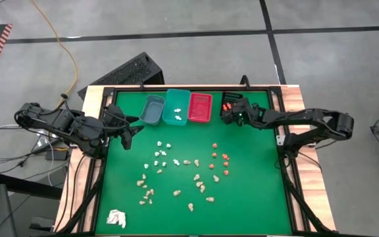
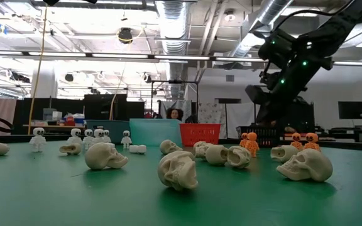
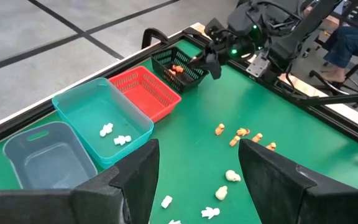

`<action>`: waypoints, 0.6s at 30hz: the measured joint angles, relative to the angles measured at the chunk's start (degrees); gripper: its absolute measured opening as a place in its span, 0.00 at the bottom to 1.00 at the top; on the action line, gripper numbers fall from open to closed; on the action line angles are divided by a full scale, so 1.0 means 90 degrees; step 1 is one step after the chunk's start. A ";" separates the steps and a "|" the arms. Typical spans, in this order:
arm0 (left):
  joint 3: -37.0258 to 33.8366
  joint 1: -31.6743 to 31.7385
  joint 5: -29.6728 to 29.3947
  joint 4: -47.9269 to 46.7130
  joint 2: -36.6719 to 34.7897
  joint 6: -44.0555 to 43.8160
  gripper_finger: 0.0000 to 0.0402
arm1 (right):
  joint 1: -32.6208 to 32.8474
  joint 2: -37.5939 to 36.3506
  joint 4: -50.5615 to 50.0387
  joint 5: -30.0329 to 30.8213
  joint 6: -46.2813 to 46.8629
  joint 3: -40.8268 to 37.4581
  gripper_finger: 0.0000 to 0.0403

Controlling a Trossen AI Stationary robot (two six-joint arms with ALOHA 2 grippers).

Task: Sort Halloween decoration
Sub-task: Put the orange skeleton toy into the black bin

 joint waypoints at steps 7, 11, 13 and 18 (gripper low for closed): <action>0.0000 0.0000 -0.0007 0.0000 0.0000 0.0017 0.52 | 0.0002 -0.0106 0.0061 -0.0024 -0.0067 0.0000 0.38; 0.0000 0.0000 -0.0010 -0.0002 0.0000 0.0019 0.52 | 0.0002 -0.0339 0.0041 -0.0034 -0.0103 0.0000 0.43; 0.0000 -0.0001 -0.0003 -0.0002 0.0000 0.0019 0.52 | 0.0012 -0.0602 0.0046 -0.0113 -0.0321 0.0010 0.43; 0.0000 -0.0002 0.0027 -0.0001 0.0000 0.0015 0.52 | 0.0170 -0.1388 -0.0024 -0.0540 -0.1089 0.0285 0.42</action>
